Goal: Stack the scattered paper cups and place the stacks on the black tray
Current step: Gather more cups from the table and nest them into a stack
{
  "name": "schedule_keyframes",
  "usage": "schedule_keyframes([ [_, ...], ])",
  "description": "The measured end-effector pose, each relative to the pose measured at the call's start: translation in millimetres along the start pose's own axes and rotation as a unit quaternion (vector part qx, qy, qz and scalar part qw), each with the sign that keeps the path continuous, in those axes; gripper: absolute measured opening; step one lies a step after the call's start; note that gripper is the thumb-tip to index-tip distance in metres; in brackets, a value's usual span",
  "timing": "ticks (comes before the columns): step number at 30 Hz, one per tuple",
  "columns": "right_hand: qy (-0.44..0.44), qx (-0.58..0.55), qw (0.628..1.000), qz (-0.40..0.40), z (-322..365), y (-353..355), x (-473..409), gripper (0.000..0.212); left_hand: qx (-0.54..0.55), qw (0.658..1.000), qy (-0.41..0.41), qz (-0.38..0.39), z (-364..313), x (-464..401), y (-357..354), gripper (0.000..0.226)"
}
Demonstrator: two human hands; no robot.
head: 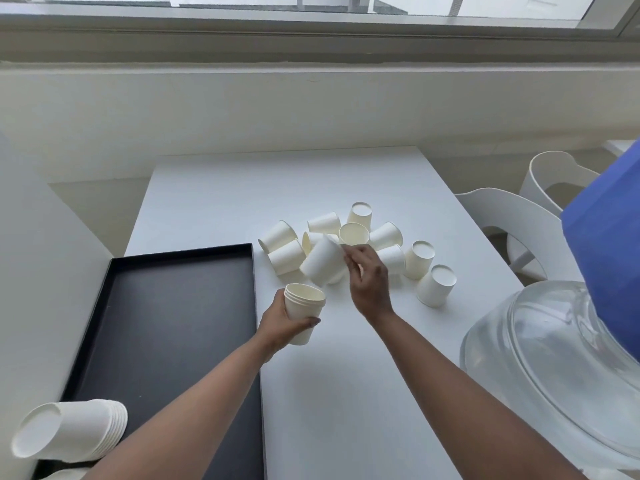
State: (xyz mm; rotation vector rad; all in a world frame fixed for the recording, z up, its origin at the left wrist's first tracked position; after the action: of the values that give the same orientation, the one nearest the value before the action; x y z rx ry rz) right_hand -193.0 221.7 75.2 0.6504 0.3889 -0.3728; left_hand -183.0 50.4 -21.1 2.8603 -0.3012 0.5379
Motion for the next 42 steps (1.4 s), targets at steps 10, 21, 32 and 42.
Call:
schedule_keyframes([
  [10,0.098,0.025,0.981,0.163,21.5,-30.1,27.4,0.032,0.016,1.000,-0.012,-0.007,-6.3,6.5,-0.3,0.069],
  [21,0.092,0.059,0.961,0.254,12.5,-48.5,46.9,0.041,-0.001,0.998,-0.035,-0.057,-3.4,1.5,6.4,0.054],
  [32,0.043,0.265,0.932,0.245,-33.0,-49.4,10.3,0.044,0.011,0.996,-0.020,-0.083,1.3,-3.4,22.0,0.058],
  [42,0.068,0.331,0.889,0.308,-57.5,-64.8,3.4,0.036,0.031,0.996,0.000,-0.087,12.6,-6.4,36.6,0.057],
])
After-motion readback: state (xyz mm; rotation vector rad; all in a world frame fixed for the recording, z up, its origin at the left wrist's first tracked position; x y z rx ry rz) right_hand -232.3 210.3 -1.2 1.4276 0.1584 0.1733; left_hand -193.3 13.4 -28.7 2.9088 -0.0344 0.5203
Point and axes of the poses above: each hand's wrist, its own x-axis away from the middle knuckle, its own y-axis out of the back of the hand, z = x × y, the point moved 6 cm from there along -x, towards the middle knuckle, and after that the axes turned 3 degrees about x, right-handed, at the moved point
